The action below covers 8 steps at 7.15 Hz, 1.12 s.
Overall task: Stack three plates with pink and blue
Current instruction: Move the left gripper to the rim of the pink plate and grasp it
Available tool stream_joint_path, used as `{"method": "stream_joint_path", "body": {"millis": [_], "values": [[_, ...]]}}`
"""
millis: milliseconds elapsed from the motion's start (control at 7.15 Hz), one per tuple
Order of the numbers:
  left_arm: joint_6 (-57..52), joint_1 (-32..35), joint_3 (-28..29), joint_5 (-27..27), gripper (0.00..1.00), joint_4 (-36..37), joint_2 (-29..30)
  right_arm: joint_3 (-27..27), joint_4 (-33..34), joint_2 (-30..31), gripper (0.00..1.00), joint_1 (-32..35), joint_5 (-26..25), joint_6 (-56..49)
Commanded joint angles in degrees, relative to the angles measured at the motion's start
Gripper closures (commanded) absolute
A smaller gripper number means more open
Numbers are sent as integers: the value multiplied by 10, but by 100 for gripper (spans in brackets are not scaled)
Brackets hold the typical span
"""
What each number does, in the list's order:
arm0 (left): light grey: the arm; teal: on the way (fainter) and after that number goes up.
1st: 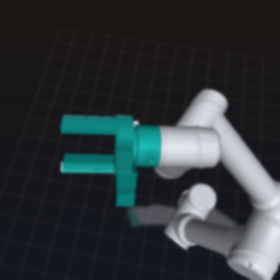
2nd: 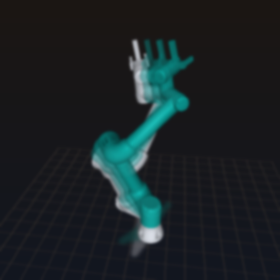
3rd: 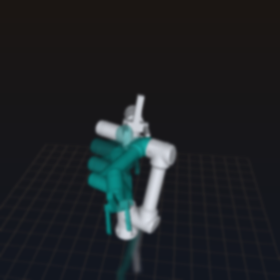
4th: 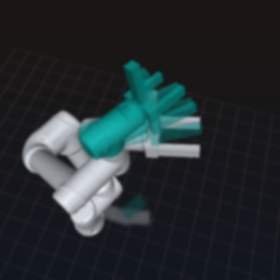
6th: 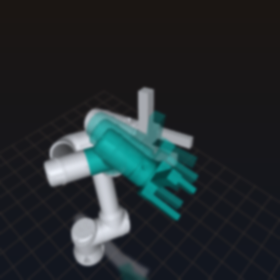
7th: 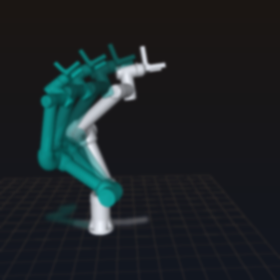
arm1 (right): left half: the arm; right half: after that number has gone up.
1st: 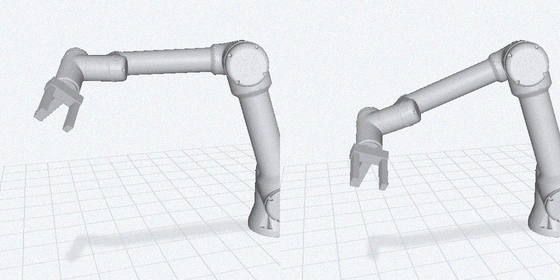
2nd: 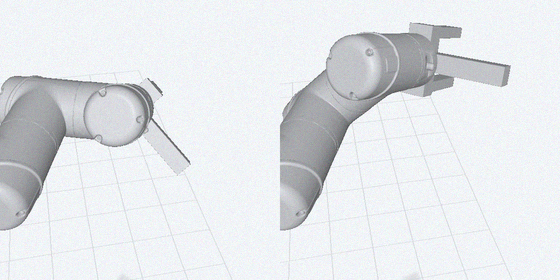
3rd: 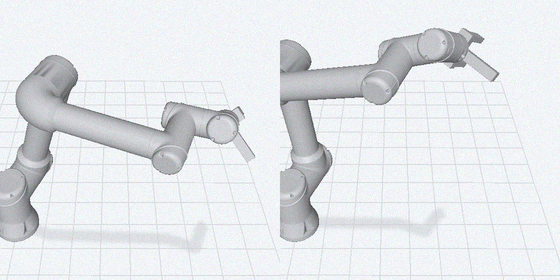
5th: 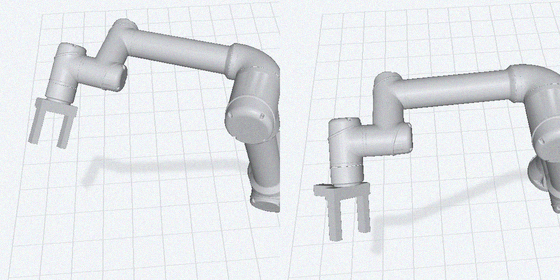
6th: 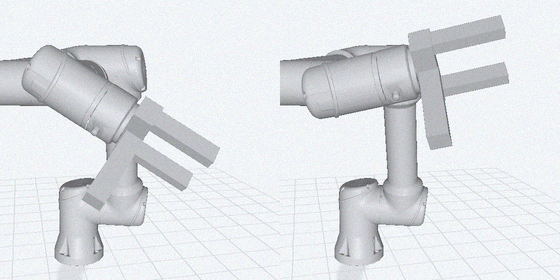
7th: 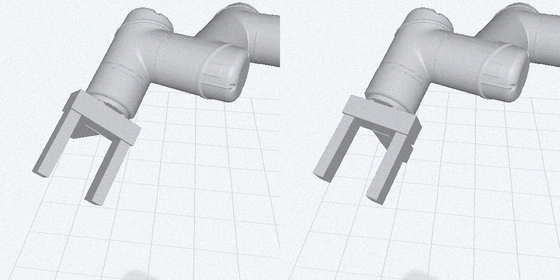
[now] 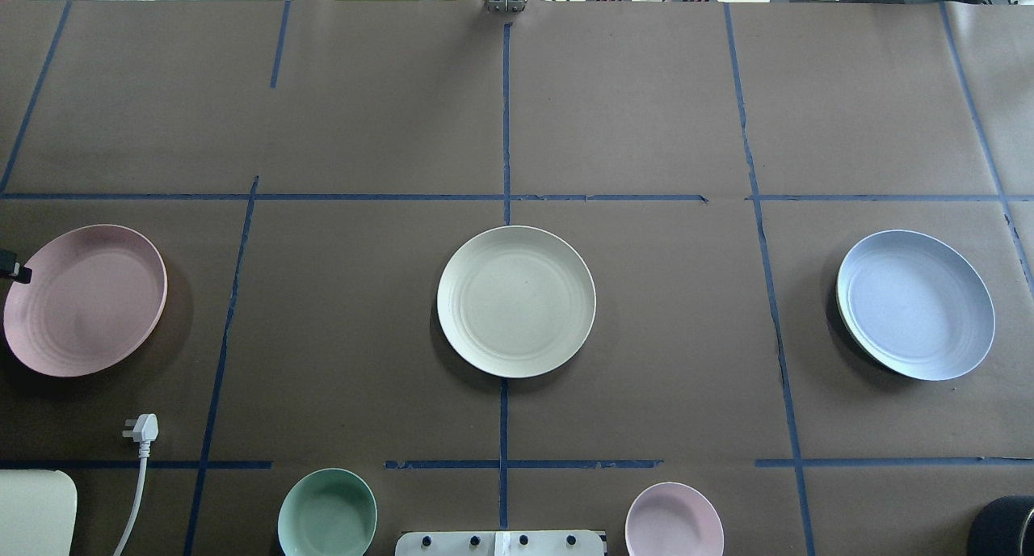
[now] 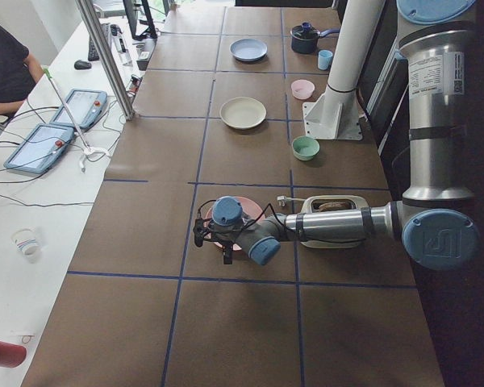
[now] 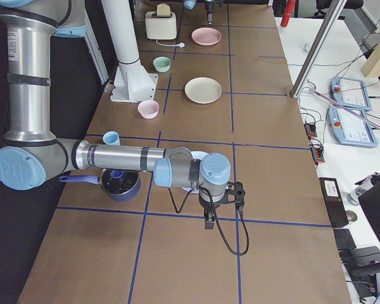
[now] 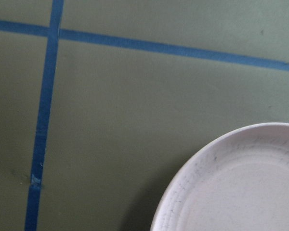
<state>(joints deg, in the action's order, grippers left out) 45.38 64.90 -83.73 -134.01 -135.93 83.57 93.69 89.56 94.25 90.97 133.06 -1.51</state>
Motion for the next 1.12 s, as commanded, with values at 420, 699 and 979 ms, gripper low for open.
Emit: {"method": "stream_joint_path", "body": {"millis": [420,699,979], "values": [[2,-20,21,1,11,-3,0,1,0,0,0,0,0,-1],[3,-20,21,1,23,-2,0,0,0,0,0,0,0,-1],[5,-21,21,-1,54,-1,1,0,0,-1,0,0,-1,0]]}}
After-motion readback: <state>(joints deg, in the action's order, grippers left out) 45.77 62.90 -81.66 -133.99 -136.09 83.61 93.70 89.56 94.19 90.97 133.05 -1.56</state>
